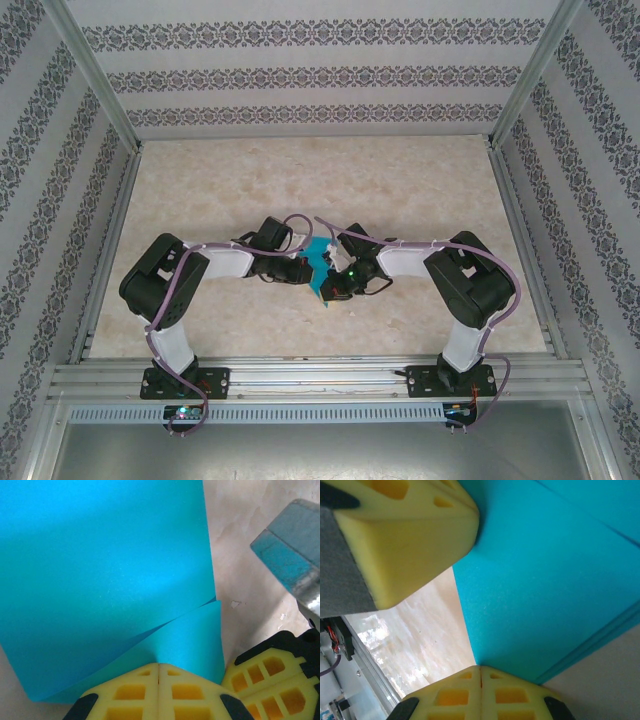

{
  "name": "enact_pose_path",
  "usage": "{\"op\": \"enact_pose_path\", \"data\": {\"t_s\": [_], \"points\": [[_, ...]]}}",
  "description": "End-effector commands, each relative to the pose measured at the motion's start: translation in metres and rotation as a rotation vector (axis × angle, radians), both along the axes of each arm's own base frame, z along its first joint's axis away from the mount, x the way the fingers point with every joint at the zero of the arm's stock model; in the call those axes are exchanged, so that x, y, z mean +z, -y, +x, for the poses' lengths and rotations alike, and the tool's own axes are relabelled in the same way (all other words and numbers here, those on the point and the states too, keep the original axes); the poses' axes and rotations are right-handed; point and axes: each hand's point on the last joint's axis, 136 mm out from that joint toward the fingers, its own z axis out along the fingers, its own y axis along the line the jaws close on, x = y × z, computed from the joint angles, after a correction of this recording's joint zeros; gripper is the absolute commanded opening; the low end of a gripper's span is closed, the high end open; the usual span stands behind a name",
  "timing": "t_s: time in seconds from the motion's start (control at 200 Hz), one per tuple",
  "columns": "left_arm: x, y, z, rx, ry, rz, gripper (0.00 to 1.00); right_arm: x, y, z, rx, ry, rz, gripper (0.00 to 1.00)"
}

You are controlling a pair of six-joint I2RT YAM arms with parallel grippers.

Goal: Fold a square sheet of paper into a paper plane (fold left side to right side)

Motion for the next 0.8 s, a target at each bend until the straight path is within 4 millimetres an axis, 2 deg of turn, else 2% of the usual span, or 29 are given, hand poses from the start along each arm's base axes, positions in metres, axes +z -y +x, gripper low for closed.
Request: {"op": "enact_pose_path", "data": {"t_s": [0.0, 0.09, 0.255, 0.35, 0.495, 0.62, 0.794], "points": [[-0.013, -0.046, 0.033, 0.12, 0.06, 0.149, 0.05, -0.056, 0.06, -0.024, -0.038, -0.082, -0.32, 0.0], [-0.007, -0.052, 0.04, 0.132, 0.072, 0.148, 0.05, -0.053, 0.059, -0.022, -0.043, -0.08, -0.311, 0.0], [0.019, -0.055, 0.042, 0.138, 0.12, 0.121, 0.05, -0.049, 0.057, -0.017, -0.052, -0.076, -0.281, 0.0], [0.038, -0.048, 0.032, 0.115, 0.142, 0.061, 0.06, -0.046, 0.055, -0.015, -0.052, -0.074, -0.263, 0.0], [0.058, -0.023, 0.007, 0.025, 0.163, -0.019, 0.06, -0.044, 0.053, -0.011, -0.056, -0.068, -0.247, 0.0], [0.057, -0.004, -0.005, -0.038, 0.145, -0.057, 0.06, -0.043, 0.053, -0.009, -0.059, -0.064, -0.242, 0.0], [0.044, 0.008, 0.004, -0.061, 0.129, -0.046, 0.06, -0.043, 0.054, -0.008, -0.06, -0.065, -0.241, 0.0]]}}
